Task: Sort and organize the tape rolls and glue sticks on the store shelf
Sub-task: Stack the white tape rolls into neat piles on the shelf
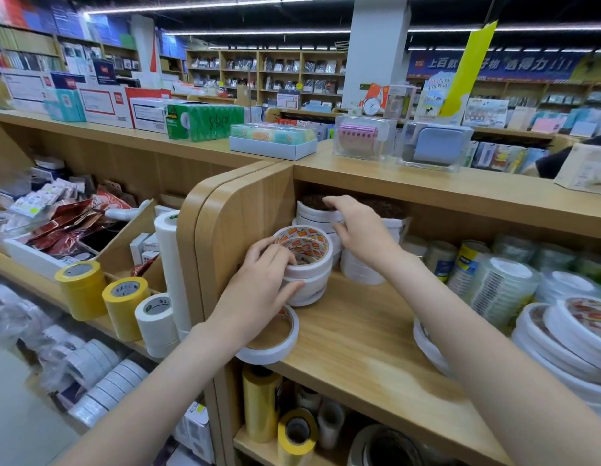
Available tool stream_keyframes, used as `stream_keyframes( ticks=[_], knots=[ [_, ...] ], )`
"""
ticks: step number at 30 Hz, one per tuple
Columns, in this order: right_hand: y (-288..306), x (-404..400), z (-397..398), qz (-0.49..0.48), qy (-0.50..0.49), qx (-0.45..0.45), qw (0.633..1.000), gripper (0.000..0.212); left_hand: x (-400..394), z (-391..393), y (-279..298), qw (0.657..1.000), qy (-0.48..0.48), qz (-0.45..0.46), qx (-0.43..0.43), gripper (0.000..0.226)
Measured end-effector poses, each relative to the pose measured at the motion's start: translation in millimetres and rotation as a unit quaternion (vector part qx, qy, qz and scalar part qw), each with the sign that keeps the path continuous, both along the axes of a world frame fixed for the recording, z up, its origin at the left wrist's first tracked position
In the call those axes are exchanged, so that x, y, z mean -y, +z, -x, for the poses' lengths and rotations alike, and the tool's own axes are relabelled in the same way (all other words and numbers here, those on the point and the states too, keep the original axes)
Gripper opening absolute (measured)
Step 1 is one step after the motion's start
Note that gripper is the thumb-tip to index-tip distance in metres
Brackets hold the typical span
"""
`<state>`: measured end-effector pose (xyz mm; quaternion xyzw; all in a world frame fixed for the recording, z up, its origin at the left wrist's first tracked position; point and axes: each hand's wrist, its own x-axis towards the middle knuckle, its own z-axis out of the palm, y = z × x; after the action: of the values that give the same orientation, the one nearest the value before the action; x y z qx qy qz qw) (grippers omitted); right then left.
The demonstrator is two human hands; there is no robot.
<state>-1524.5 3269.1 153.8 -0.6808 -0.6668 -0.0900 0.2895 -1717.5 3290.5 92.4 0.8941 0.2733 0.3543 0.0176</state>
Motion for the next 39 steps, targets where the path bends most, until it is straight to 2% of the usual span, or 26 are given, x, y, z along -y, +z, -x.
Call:
stream_keyframes(
  ticks=[3, 5, 9, 13, 16, 23, 26, 30, 32, 36, 39],
  knots=[
    [-1.6, -25.0, -1.9, 0.059, -0.058, 0.048, 0.995, 0.042, 1.6, 2.9, 2.0, 1.0, 0.004, 0.001, -0.004, 0.025],
    [-1.0, -29.7, -5.8, 0.055, -0.067, 0.049, 0.995, 0.038, 1.3, 4.6, 4.2, 1.0, 0.002, 0.002, -0.004, 0.026],
    [8.7, -15.2, -8.1, 0.018, 0.009, -0.018, 1.0, 0.025, 0.4, 5.1, 5.7, 1.0, -0.004, 0.0, 0.006, 0.025],
    [21.8, 12.9, -8.0, 0.018, 0.074, -0.142, 0.987, 0.021, 0.8, 4.1, 4.6, 1.0, 0.006, -0.002, 0.019, 0.023],
    [31.1, 28.2, -9.3, 0.02, 0.091, -0.163, 0.982, 0.023, -0.4, 1.0, 5.4, 1.0, 0.007, -0.003, 0.02, 0.023],
    [49.4, 85.3, -18.8, 0.043, 0.065, -0.12, 0.99, 0.015, -1.8, 0.6, 5.4, 1.0, 0.003, 0.007, 0.028, 0.019],
    [39.5, 117.0, -24.7, 0.15, 0.011, -0.031, 0.988, 0.01, -0.8, -0.1, 5.9, 0.999, 0.004, 0.013, 0.03, 0.019],
    [-2.1, 113.5, -27.7, 0.296, -0.041, 0.088, 0.95, 0.013, -0.3, -0.8, 9.8, 0.999, 0.008, 0.022, 0.026, 0.021],
    [-1.9, 107.5, -27.8, 0.281, -0.03, 0.062, 0.957, 0.017, 0.0, 0.0, 10.9, 0.999, 0.009, 0.024, 0.021, 0.021],
    [14.0, 82.1, -13.4, 0.095, 0.01, -0.039, 0.995, 0.03, 1.2, -0.1, 13.8, 0.999, 0.013, 0.027, 0.015, 0.022],
    [7.1, 52.7, 1.4, 0.101, 0.058, -0.047, 0.992, 0.042, 3.9, 1.5, 15.5, 0.999, 0.011, 0.031, 0.009, 0.02]
  ],
)
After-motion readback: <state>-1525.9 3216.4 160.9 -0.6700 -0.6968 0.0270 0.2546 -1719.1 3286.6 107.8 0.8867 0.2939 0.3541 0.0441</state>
